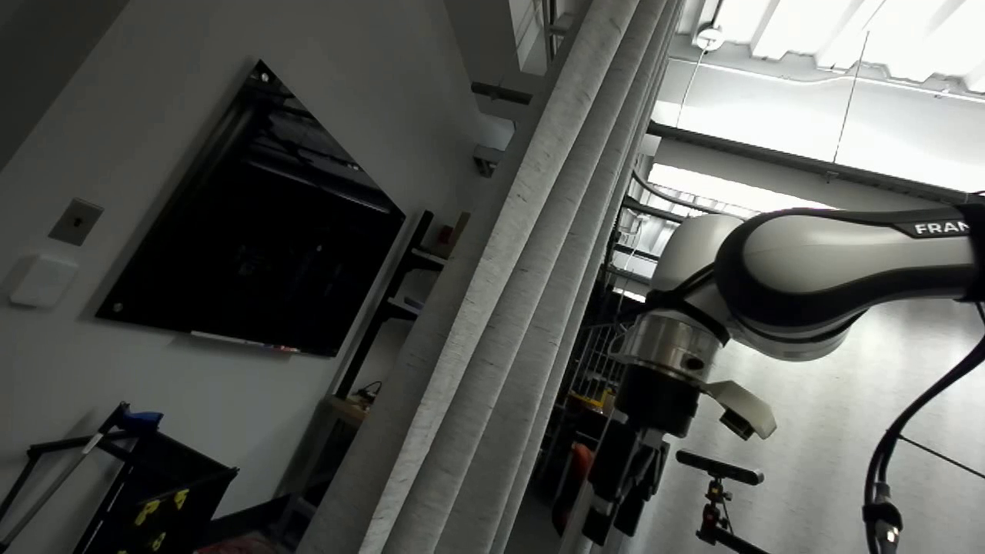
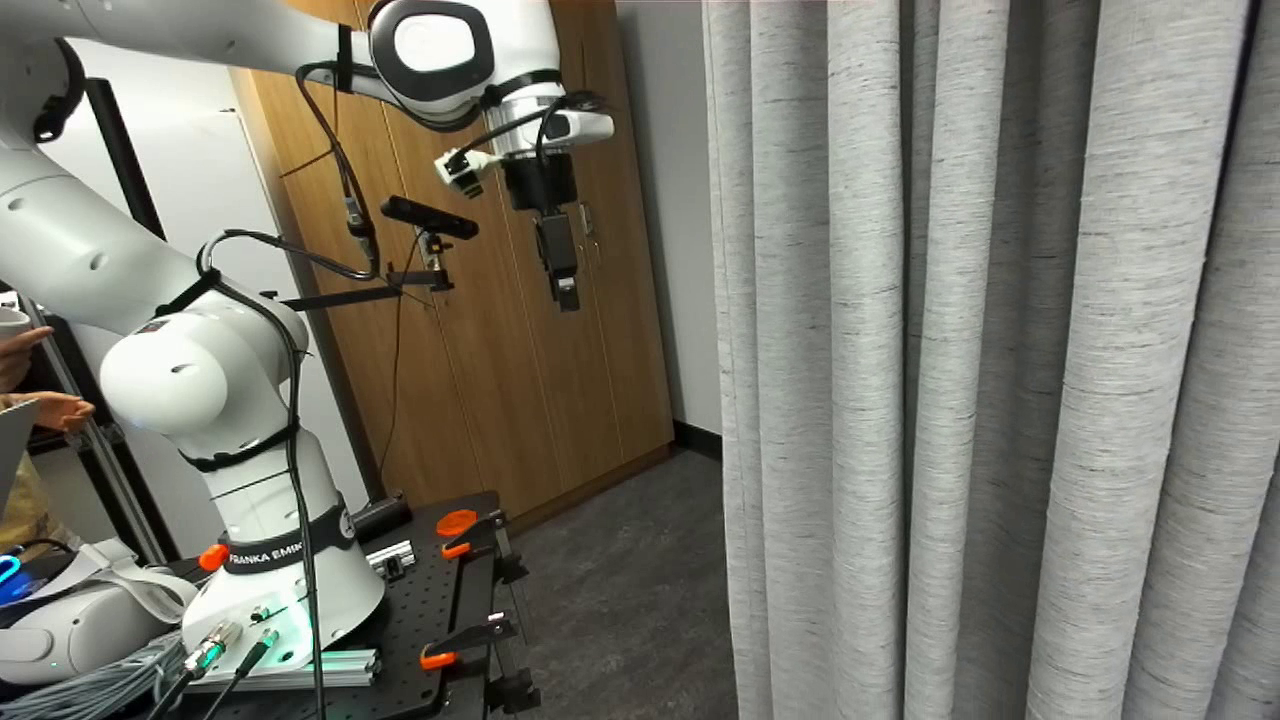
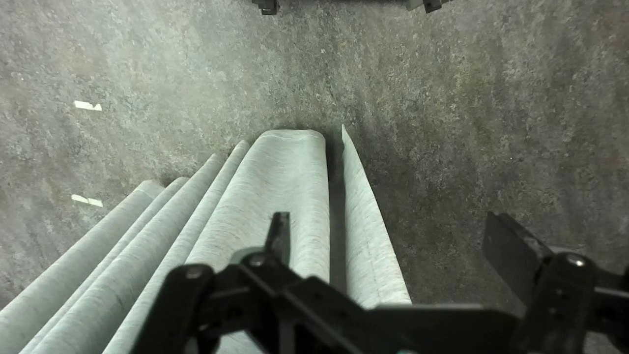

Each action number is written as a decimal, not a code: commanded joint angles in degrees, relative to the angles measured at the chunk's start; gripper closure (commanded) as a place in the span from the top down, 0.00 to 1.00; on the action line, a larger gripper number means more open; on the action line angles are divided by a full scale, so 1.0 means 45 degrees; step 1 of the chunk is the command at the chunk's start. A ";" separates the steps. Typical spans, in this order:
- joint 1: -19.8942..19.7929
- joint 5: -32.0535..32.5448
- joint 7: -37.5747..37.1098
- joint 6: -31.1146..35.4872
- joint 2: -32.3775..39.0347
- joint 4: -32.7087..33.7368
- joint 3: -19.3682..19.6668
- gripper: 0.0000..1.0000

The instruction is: Slide the curtain to the left

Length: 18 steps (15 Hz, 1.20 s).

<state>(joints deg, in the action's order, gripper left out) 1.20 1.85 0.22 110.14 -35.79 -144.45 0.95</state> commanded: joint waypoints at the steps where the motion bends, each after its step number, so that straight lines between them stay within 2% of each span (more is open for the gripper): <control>1: -0.0091 -0.0053 0.0042 -0.0030 0.0006 0.0026 -0.0080 1.00; 12: -0.0091 -0.0053 0.0042 -0.0030 0.0006 0.0026 -0.0080 1.00; 18: 0.0095 0.0049 0.1187 0.0784 -0.0029 -0.0128 0.0114 1.00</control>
<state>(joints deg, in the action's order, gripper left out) 1.25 2.11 3.26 110.65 -35.79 -144.45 0.97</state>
